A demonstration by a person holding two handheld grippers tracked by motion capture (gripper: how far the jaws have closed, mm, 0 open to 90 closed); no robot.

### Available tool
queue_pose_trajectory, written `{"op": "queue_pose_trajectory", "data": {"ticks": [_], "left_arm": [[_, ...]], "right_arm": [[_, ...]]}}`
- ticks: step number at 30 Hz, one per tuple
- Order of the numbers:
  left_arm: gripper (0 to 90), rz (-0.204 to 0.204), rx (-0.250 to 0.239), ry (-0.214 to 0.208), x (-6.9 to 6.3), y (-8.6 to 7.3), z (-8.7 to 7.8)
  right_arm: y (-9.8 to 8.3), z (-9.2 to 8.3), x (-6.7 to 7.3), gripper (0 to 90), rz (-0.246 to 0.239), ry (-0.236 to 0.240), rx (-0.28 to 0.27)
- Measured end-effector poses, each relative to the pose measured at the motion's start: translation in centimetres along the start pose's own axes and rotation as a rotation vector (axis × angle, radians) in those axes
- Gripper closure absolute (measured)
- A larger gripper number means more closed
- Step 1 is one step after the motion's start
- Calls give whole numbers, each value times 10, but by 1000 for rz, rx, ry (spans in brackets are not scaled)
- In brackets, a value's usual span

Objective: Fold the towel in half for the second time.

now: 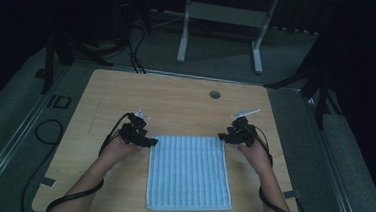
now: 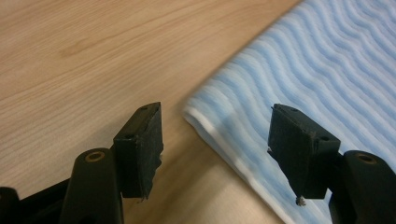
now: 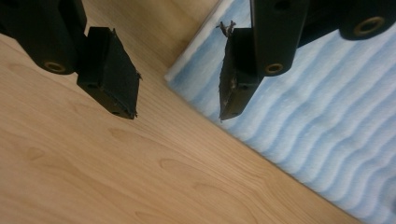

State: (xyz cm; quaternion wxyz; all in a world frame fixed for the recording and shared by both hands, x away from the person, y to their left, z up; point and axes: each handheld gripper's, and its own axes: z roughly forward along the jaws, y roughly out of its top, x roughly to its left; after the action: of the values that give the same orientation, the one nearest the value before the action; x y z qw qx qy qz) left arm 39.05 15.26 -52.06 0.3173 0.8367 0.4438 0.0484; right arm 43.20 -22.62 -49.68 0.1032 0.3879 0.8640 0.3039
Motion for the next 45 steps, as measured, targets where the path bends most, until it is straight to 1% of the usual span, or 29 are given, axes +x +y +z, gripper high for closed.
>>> {"op": "queue_pose_trajectory", "data": {"ticks": [2,4,7,8,9,11,13,15,16,17,19,20,21,23,25,26,28,29,31,32,33,35,36,37,38,40,41,43,45], "left_arm": [[353,-1,6,7,2,1,5],[360,1,17,14,4,3,9],[413,-2,19,6,6,7,14],[430,-1,30,-2,7,7,17],[462,7,41,3,7,8,19],[491,28,54,0,7,8,22],[515,13,52,-12,8,8,24],[559,13,53,-23,7,9,26],[571,20,56,-30,7,9,26],[608,25,62,-35,7,10,27],[716,26,59,-49,7,12,29],[812,17,45,-60,7,13,29],[841,11,29,-51,7,14,27],[854,-1,1,-48,9,19,24],[859,-6,-26,-50,9,25,17],[859,11,-36,-42,8,28,11],[860,21,-63,-55,3,34,0],[860,37,-77,-48,0,36,-7],[860,53,-103,-67,-5,38,-20],[860,68,-119,-63,-9,37,-28],[860,81,-124,-79,-12,35,-34],[859,115,-151,-95,-21,28,-48],[859,119,-159,-127,-25,23,-54],[859,140,-170,-150,-29,17,-60],[858,151,-180,-145,-35,10,-65],[858,183,-173,-181,-44,-4,-73],[858,195,-179,-187,-48,-12,-77],[857,209,-175,-230,-56,-28,-81],[857,215,-174,-252,-64,-42,-83]], "right_arm": [[-1,8,-4,496,17,10,18],[-2,15,-7,507,25,5,35],[-3,24,-11,516,41,13,60],[-4,26,-11,525,47,17,66],[-4,28,-11,542,56,23,73],[-4,31,-10,557,50,27,87],[-4,34,-8,562,43,35,104],[-5,38,-7,616,49,48,132],[-5,38,-7,653,51,52,130],[-5,38,-7,698,55,58,133],[-4,38,-5,823,27,40,140],[-3,37,-4,852,20,37,134],[-1,36,-3,862,13,31,129],[2,32,-4,868,5,10,116],[7,26,-6,870,7,3,90],[9,21,-8,870,1,2,76],[14,11,-7,870,-11,-7,44],[16,4,-5,870,-17,-12,36],[19,-9,0,870,-42,-20,11],[19,-16,2,870,-58,-22,-4],[19,-23,5,870,-68,-19,-17],[16,-38,12,870,-96,-21,-51],[13,-46,17,870,-109,-15,-67],[8,-55,22,869,-119,-9,-77],[2,-63,28,870,-134,-4,-94],[-12,-78,38,869,-153,23,-122],[-20,-85,44,870,-161,29,-134],[-35,-96,54,870,-174,52,-146],[-52,-106,66,870,-185,71,-158]]}}
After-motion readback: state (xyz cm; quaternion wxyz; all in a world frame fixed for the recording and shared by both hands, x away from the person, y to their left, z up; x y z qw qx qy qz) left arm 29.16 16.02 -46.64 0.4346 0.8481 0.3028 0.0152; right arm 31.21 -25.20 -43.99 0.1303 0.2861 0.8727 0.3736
